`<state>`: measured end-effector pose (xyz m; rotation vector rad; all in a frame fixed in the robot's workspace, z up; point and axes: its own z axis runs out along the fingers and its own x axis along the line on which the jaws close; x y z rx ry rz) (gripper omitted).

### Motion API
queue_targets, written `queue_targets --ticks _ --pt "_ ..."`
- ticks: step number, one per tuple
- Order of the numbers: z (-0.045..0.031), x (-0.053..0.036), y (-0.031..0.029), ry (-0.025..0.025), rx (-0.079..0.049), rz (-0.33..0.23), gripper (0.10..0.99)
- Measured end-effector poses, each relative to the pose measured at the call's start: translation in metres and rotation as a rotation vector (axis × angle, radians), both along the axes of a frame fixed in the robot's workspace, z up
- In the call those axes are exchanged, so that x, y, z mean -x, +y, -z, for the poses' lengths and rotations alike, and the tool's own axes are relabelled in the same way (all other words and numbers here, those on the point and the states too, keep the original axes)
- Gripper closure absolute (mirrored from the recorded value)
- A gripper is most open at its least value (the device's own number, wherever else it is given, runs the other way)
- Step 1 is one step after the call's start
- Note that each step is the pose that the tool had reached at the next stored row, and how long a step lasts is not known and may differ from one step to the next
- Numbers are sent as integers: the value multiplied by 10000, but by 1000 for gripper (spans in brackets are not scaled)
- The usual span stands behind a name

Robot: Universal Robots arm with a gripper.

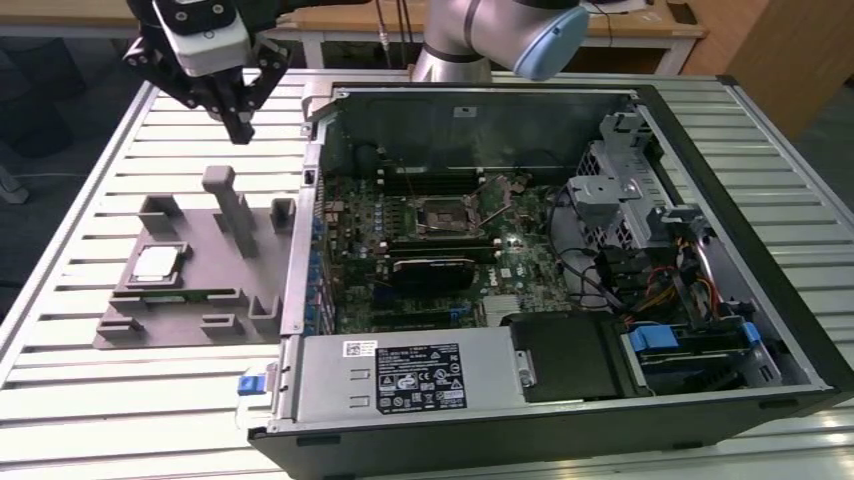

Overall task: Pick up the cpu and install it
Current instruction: 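Reach for the cpu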

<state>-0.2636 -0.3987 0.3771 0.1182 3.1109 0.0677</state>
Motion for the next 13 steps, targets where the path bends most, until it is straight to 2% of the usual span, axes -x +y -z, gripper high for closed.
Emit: queue_targets --ticks 13 --pt "115 86 5 0 0 2 980"
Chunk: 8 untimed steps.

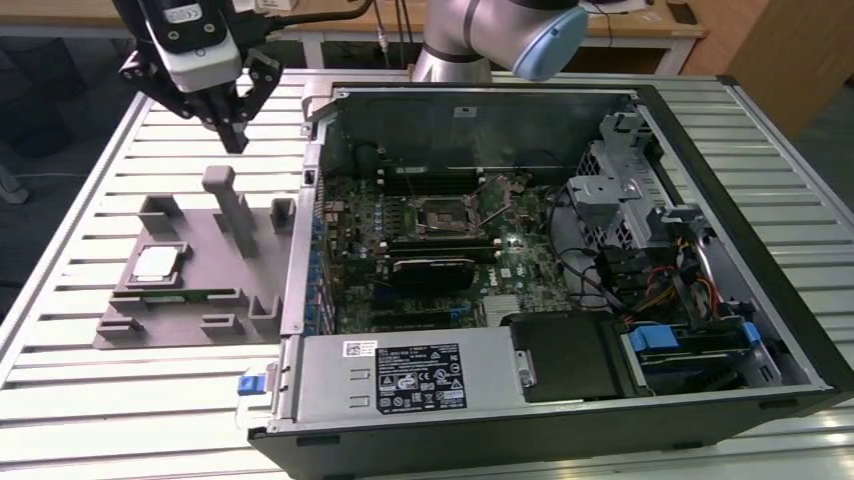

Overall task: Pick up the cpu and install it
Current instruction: 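Reach for the cpu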

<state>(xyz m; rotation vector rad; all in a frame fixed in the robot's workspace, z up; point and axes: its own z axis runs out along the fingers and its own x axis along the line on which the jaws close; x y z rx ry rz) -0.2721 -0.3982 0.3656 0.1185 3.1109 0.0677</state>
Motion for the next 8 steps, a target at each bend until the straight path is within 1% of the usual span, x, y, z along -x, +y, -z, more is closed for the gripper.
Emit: queue_targets --ticks 8 --pt "75 64 4 0 1 1 980"
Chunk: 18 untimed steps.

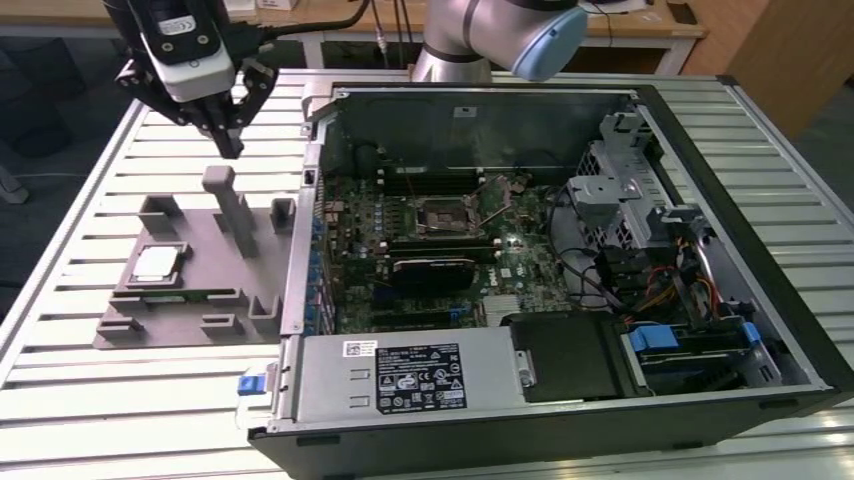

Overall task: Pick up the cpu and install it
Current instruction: 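Reach for the cpu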

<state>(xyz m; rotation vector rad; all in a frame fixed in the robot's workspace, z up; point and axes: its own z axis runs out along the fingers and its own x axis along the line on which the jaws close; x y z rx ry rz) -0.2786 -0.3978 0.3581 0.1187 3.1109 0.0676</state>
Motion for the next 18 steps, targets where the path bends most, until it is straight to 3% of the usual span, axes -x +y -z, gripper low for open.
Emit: queue_targets --ticks 8,18 --pt "85 96 4 0 0 3 980" --pt "156 285 5 -1 -1 5 980"
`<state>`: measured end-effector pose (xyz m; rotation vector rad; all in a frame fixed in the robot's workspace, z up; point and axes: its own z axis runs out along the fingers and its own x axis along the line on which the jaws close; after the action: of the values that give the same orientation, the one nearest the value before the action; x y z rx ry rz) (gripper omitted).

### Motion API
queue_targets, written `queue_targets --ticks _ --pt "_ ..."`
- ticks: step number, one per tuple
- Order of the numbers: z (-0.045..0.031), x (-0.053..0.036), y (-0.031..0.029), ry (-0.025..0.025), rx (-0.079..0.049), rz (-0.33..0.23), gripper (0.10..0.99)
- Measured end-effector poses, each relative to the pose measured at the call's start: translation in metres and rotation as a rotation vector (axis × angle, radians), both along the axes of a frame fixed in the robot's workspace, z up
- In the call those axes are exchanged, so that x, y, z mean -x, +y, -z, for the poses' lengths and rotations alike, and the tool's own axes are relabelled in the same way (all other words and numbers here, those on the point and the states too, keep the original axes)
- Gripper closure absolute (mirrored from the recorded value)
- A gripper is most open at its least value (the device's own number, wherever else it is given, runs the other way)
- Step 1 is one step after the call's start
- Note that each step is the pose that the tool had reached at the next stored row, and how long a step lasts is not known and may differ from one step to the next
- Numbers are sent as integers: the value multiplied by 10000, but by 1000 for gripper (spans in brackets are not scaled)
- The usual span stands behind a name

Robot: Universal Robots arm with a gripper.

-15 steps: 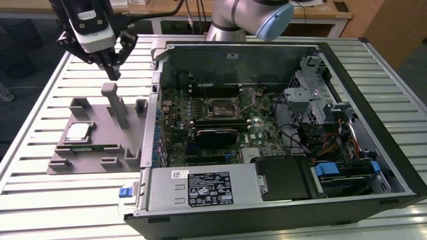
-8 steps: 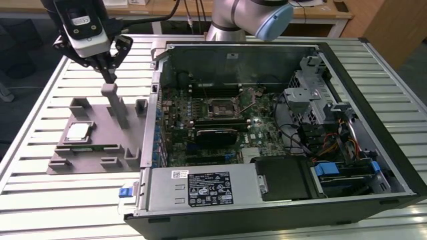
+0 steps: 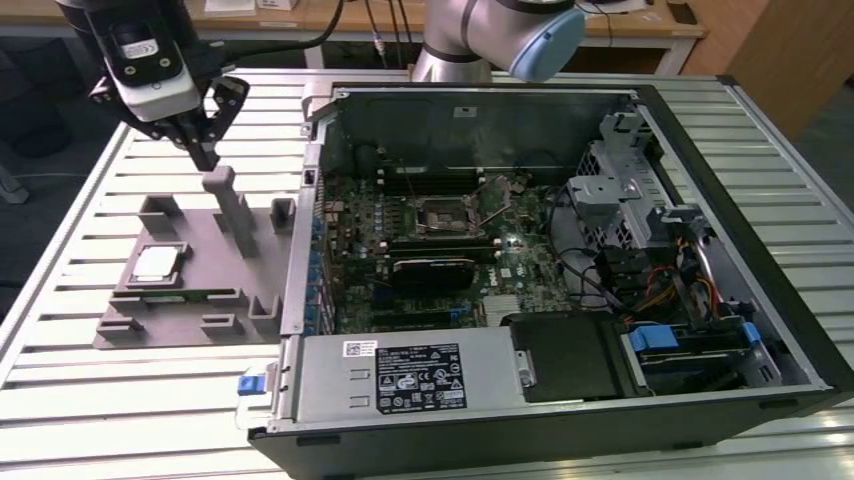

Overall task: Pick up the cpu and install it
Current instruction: 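Reach for the cpu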

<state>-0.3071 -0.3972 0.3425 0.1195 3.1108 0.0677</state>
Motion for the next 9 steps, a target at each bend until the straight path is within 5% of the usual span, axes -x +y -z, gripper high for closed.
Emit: queue_targets --ticks 9 --pt "46 148 2 1 0 6 980"
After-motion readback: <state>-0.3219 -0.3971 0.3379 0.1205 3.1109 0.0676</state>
